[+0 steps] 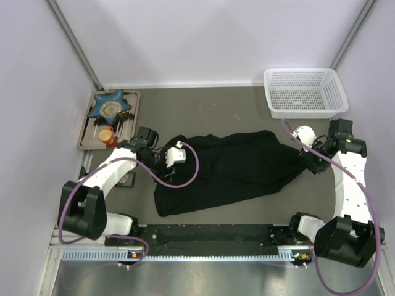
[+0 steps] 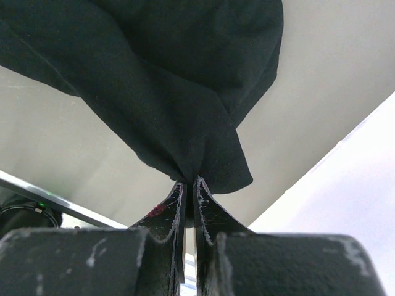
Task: Pin the brooch onto the clothing
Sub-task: Flatten out the clothes at the center of the board.
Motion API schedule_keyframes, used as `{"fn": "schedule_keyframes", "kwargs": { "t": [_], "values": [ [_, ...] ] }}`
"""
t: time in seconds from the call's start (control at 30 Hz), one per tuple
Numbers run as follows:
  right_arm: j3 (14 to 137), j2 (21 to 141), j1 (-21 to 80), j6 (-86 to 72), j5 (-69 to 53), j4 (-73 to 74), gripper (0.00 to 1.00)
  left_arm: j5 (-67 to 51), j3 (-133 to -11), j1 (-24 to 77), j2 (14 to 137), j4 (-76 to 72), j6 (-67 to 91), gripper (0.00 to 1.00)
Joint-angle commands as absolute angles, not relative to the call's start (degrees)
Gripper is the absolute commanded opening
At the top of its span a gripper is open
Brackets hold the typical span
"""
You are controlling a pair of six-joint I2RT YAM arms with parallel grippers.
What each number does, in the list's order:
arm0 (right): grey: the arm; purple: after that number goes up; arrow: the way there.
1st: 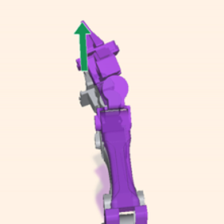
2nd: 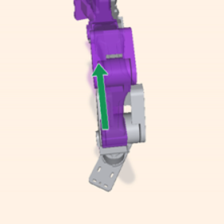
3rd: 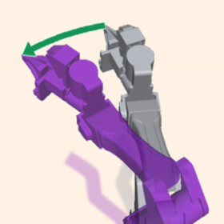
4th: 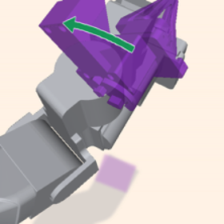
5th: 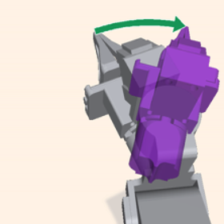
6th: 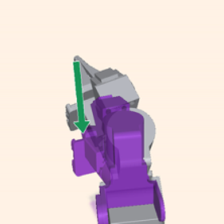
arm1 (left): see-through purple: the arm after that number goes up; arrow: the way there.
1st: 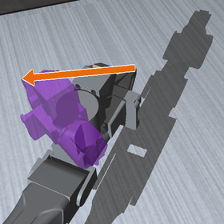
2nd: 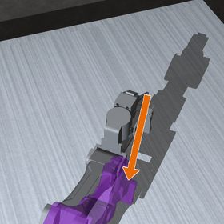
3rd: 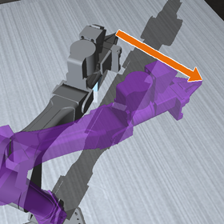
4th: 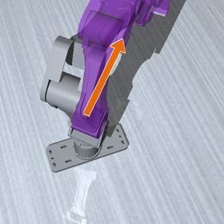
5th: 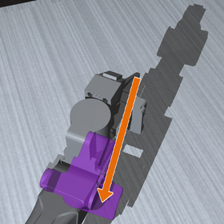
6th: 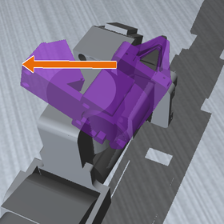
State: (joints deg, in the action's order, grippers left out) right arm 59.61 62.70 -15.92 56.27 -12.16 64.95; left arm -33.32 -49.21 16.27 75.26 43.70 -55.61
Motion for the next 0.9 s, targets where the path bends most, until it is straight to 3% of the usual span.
{"fn": "schedule_keyframes", "kwargs": {
  "t": [0.0,0.07,0.17,0.57,0.67,0.73,0.87],
  "values": [
    [62.31,64.25,-16.61,54.58,-14.33,65.39,0.0,-31.65,-51.68,16.26,80.58,39.2,-68.28,0.66],
    [62.66,64.77,-16.61,54.32,-14.59,65.39,0.0,-29.89,-52.47,16.17,83.65,38.68,-70.04,0.76],
    [63.1,65.56,-16.61,53.97,-14.59,65.65,0.0,-28.66,-54.4,16.0,87.43,38.14,-72.15,0.8],
    [63.37,67.32,-16.61,53.44,-14.85,65.83,0.0,-27.86,-58.01,15.91,95.7,36.21,-74.09,0.71],
    [63.81,67.5,-16.61,53.0,-15.03,65.83,0.0,-27.51,-58.88,15.91,97.38,37.0,-73.74,0.63],
    [63.98,67.59,-16.61,52.82,-15.29,65.83,0.0,-27.42,-59.59,15.82,97.65,37.35,-73.22,0.47],
    [64.95,67.41,-16.61,52.47,-15.47,66.01,0.0,-29.96,-60.9,15.38,94.76,41.56,-73.47,0.26]
  ]
}}
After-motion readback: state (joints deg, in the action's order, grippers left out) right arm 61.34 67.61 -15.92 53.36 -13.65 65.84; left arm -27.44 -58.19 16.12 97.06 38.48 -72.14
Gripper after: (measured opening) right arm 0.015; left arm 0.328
